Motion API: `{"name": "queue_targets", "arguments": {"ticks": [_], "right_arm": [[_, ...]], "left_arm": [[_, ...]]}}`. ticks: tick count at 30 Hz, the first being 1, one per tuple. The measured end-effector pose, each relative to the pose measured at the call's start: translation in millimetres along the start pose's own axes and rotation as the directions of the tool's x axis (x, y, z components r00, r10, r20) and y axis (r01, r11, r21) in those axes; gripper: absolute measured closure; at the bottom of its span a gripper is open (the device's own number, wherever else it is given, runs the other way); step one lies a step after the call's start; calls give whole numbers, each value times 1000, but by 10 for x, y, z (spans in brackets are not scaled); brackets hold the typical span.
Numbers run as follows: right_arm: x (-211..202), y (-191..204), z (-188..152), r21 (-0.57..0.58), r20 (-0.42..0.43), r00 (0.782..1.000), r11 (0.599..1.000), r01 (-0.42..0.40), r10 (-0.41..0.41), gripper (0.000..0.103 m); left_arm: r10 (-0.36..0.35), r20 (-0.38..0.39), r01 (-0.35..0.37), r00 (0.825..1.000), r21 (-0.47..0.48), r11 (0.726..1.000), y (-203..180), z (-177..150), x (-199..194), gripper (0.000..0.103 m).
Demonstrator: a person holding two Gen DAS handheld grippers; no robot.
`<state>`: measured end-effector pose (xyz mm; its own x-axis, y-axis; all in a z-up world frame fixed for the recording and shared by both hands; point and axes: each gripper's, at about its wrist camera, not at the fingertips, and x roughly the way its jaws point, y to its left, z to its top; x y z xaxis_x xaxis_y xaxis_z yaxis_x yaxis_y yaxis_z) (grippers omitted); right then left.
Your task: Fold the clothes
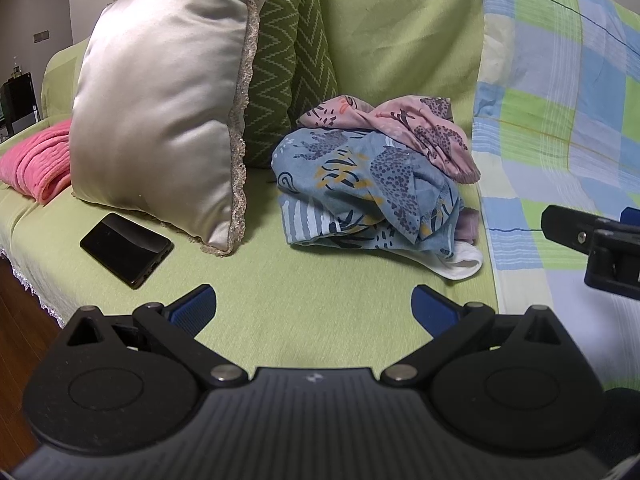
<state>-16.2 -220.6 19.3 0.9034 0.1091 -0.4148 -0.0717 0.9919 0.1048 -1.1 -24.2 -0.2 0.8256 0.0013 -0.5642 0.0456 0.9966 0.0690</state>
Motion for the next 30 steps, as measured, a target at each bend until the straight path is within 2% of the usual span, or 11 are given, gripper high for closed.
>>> {"name": "queue_targets", "arguments": {"ticks": [25, 27, 30], "right_arm": [[25, -8, 0, 6, -11, 1000, 1000, 3, -3, 0], [23, -5, -5, 6, -10, 1000, 1000, 2, -2, 0], [30, -17, 1, 11, -19, 1000, 1000, -6, 7, 0]], "left_arm": [[8, -4, -8, 1000, -4, 1000, -15, -1, 12, 1], [5, 4, -5, 1000, -19, 1000, 9, -2, -2, 1], [-40, 30, 43, 999, -79, 996, 127, 7, -47, 1]]}}
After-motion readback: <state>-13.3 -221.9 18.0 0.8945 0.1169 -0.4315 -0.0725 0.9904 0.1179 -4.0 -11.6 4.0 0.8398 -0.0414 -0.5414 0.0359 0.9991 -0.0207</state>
